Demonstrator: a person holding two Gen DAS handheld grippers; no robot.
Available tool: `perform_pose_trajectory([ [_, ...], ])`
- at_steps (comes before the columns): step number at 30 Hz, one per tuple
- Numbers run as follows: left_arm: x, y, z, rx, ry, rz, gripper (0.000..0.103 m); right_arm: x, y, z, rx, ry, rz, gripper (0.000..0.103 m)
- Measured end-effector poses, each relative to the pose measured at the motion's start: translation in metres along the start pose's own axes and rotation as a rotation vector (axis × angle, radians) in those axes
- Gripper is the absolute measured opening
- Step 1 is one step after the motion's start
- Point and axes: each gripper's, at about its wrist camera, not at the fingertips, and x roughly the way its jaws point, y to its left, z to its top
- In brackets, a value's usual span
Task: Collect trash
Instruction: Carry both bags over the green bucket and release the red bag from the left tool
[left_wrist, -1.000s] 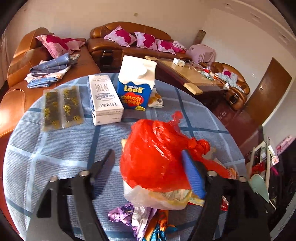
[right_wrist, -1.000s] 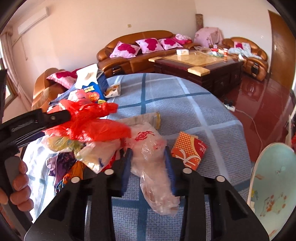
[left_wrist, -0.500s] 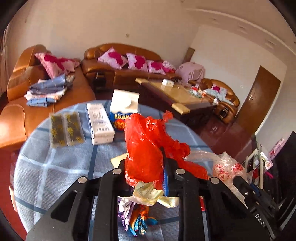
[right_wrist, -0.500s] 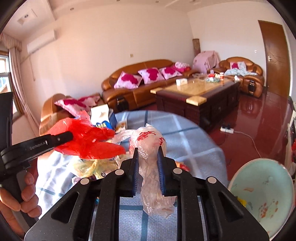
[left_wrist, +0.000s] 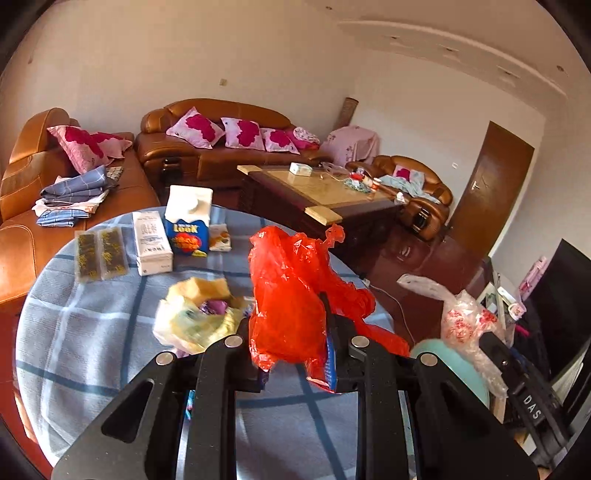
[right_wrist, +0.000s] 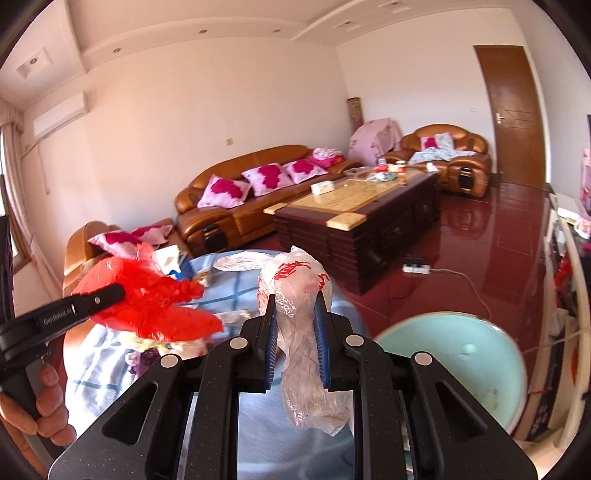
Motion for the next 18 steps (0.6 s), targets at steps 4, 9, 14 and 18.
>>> perform_pose_trajectory([
  [4,-0.003,-0.021,-0.009,0.023,0.006,-0.016,0.022,-0.018,-0.021,-0.002,0.02,-0.018,-0.03,0.019],
  [9,-0.009,-0.051,-0.018,0.076,0.006,-0.024,0.022,-0.039,-0.046,-0.005,0.056,-0.041,-0.061,0.019],
  [14,-0.008,-0.081,-0.028,0.125,0.021,-0.035,0.022,-0.048,-0.067,-0.01,0.083,-0.042,-0.093,0.019],
  [18,-0.006,-0.108,-0.038,0.178,0.036,-0.05,0.022,-0.053,-0.082,-0.013,0.104,-0.045,-0.111,0.019],
])
